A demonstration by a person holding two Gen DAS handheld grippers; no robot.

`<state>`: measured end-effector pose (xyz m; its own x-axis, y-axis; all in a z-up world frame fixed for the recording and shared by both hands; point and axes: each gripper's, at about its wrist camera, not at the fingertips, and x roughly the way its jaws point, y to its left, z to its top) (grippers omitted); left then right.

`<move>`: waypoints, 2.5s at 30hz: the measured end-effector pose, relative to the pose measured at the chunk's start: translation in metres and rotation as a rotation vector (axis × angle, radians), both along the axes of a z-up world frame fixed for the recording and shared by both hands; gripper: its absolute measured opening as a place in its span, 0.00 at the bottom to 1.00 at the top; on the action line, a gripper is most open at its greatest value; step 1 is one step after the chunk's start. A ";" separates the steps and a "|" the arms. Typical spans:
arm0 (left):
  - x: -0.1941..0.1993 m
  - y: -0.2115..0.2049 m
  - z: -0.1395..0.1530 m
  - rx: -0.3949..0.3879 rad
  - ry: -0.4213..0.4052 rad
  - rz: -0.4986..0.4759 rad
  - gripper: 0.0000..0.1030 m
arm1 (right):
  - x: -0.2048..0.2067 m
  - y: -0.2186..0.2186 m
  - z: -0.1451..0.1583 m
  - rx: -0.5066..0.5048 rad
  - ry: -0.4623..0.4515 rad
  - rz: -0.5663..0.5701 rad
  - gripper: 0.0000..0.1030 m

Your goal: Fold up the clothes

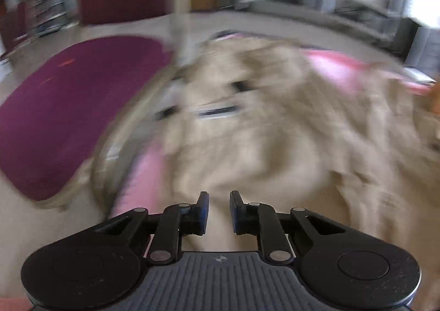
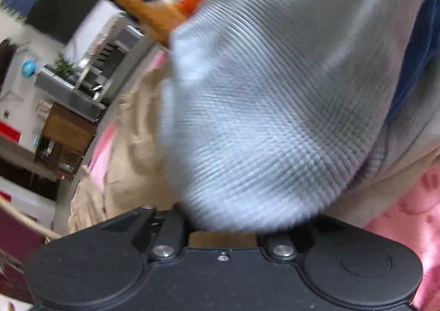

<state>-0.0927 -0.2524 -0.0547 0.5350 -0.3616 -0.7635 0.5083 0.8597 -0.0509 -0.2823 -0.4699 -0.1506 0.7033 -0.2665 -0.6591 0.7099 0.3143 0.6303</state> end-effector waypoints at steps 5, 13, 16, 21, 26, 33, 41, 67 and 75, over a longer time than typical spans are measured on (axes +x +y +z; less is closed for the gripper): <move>-0.047 -0.031 0.002 -0.042 -0.040 -0.264 0.19 | 0.004 0.022 0.006 0.015 -0.058 0.177 0.20; -0.044 -0.061 -0.050 0.070 0.113 -0.345 0.27 | 0.007 0.019 -0.024 0.162 0.040 0.199 0.00; -0.032 -0.056 -0.060 0.049 0.169 -0.313 0.27 | -0.023 0.002 -0.018 0.153 0.094 0.026 0.00; -0.019 -0.040 -0.053 -0.006 0.176 -0.265 0.22 | -0.050 0.001 0.013 0.014 0.244 -0.084 0.07; -0.003 -0.018 -0.018 -0.142 0.113 -0.214 0.21 | -0.040 0.014 0.067 -0.091 0.173 0.037 0.20; 0.026 -0.006 0.041 -0.272 0.026 -0.155 0.21 | 0.032 0.015 0.155 -0.203 -0.020 0.250 0.23; 0.075 -0.061 0.027 -0.122 0.066 -0.165 0.20 | 0.134 -0.032 0.150 -0.286 -0.037 0.327 0.28; 0.111 -0.240 -0.053 0.181 -0.103 -0.192 0.16 | 0.154 -0.205 0.025 -0.159 0.346 -0.007 0.15; 0.078 -0.209 -0.044 0.023 0.129 -0.397 0.19 | 0.167 -0.156 0.038 -0.045 0.297 0.189 0.36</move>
<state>-0.0143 -0.4615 -0.0987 0.2568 -0.5025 -0.8255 0.7915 0.5995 -0.1187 -0.1153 -0.6263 -0.1130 0.5224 -0.1834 -0.8327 0.7867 0.4804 0.3877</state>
